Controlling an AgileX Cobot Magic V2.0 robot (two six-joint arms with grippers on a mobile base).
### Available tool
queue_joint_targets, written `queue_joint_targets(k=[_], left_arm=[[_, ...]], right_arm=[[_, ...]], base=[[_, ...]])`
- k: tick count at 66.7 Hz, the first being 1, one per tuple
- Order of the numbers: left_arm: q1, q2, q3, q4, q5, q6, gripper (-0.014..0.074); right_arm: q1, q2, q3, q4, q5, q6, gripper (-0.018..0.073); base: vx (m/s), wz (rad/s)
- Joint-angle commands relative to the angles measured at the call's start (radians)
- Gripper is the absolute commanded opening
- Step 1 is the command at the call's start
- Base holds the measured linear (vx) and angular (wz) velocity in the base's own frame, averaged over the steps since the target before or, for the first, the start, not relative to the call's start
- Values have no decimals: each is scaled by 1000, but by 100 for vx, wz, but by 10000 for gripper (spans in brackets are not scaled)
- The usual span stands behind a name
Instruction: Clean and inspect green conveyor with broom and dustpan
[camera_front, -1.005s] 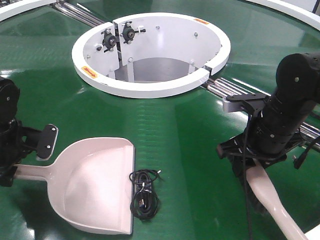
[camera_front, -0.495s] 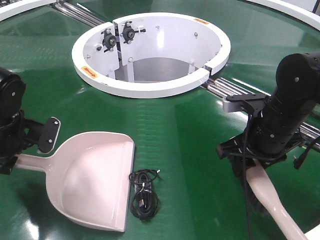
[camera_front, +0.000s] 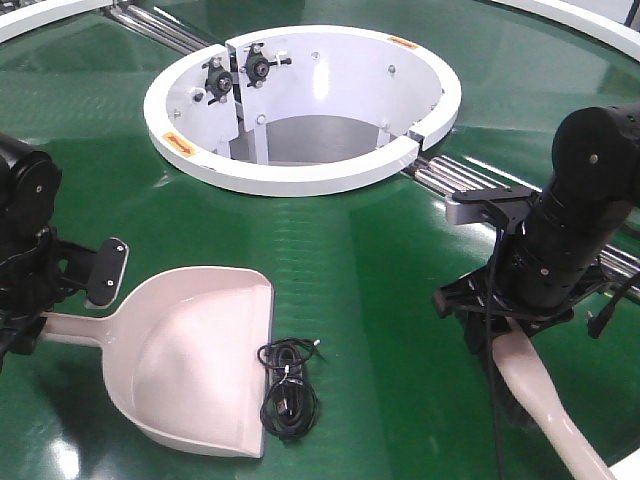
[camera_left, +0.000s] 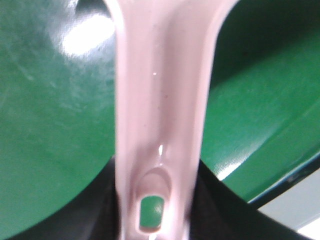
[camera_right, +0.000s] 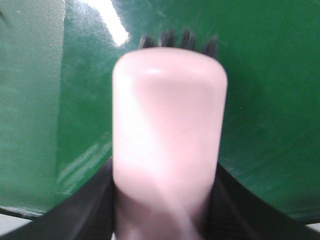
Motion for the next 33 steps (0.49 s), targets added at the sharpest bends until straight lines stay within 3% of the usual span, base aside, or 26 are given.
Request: queue_joint_targets(k=[1,33], left_arm=[[-9,-35,-27,-20,29,-16,-24],[-27,-35,-27,-18,29,-16,-24]], right_arm=[[-5,-41,-25,4,57,-3,-6],[-5,-41,-25,4,57,-3,-6]], base=[[0,0],[0,0]])
